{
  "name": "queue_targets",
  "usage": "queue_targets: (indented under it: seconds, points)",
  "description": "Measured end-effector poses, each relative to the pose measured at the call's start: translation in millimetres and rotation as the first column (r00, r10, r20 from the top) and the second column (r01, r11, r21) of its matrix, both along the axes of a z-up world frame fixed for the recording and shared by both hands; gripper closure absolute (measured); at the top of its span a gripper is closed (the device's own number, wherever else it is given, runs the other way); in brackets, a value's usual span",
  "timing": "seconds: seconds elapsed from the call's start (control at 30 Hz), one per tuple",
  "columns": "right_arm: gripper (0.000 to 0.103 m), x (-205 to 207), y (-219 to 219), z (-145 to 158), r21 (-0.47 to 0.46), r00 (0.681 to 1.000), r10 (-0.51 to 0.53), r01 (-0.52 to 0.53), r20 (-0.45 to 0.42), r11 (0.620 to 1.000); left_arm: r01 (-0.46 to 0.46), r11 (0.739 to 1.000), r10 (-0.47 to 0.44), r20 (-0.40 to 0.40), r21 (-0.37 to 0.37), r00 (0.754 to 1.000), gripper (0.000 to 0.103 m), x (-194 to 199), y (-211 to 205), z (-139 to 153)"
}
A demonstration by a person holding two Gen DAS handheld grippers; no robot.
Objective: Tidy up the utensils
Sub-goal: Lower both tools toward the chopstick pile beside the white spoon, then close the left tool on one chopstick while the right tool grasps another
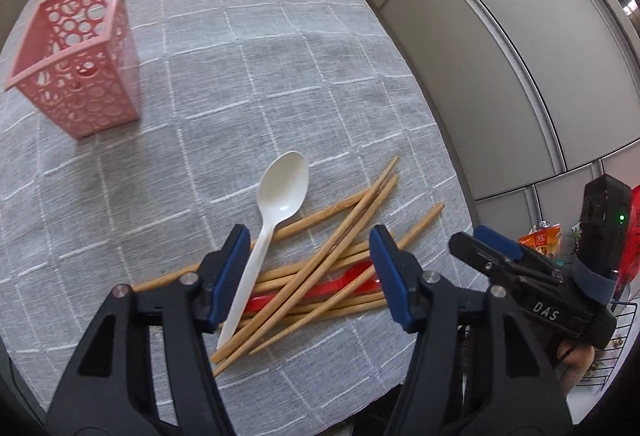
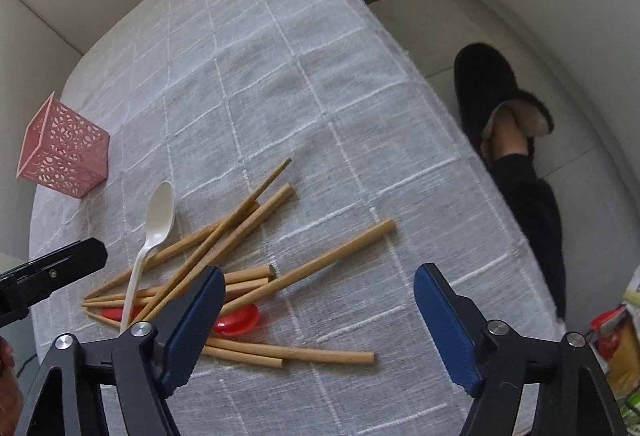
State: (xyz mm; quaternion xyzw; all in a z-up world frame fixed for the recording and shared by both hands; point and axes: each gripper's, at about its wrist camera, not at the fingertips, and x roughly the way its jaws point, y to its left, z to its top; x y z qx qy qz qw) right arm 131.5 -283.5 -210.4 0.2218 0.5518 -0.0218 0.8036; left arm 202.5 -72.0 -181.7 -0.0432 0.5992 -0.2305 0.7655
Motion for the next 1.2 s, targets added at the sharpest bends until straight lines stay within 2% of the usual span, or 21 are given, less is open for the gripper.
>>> queue_targets:
  seconds: [0.23, 0.4, 0.57, 0.8, 1.0, 1.2]
  points:
    - [0.043, 15.6, -6.0, -35.7, 0.086, 0.996, -0.071, 0.075, -0.051, 0.993, 0.084, 0.996, -0.084, 0.009, 0.0, 0.996, 0.06, 11.7, -26.4, -11.6]
    - [0.051, 21.4, -13.3, -38.6, 0.109, 0.989, -0.145, 0.144, -0.004, 0.983, 0.125, 0.992, -0.125, 0.003, -0.006, 0.992, 0.073, 23.1, -40.8, -23.9]
    - [0.069, 19.5, -27.3, -43.2, 0.151, 0.98, -0.201, 0.197, 0.01, 0.969, 0.194, 0.981, -0.194, 0.009, 0.001, 0.981, 0.076, 26.7, -64.2, -37.0]
    - [0.07, 17.3, -36.3, -46.6, 0.213, 0.975, -0.222, 0.214, 0.014, 0.953, 0.24, 0.97, -0.241, 0.027, 0.025, 0.97, 0.077, 28.6, -84.1, -42.5]
    - [0.07, 17.4, -37.5, -47.8, 0.221, 0.975, -0.222, 0.213, 0.016, 0.952, 0.241, 0.969, -0.242, 0.017, 0.047, 0.97, 0.087, 32.7, -92.5, -51.1]
    - [0.07, 20.7, -36.5, -47.7, 0.221, 0.971, -0.24, 0.232, 0.008, 0.947, 0.233, 0.97, -0.237, 0.055, 0.07, 0.97, 0.094, 34.3, -94.5, -48.5]
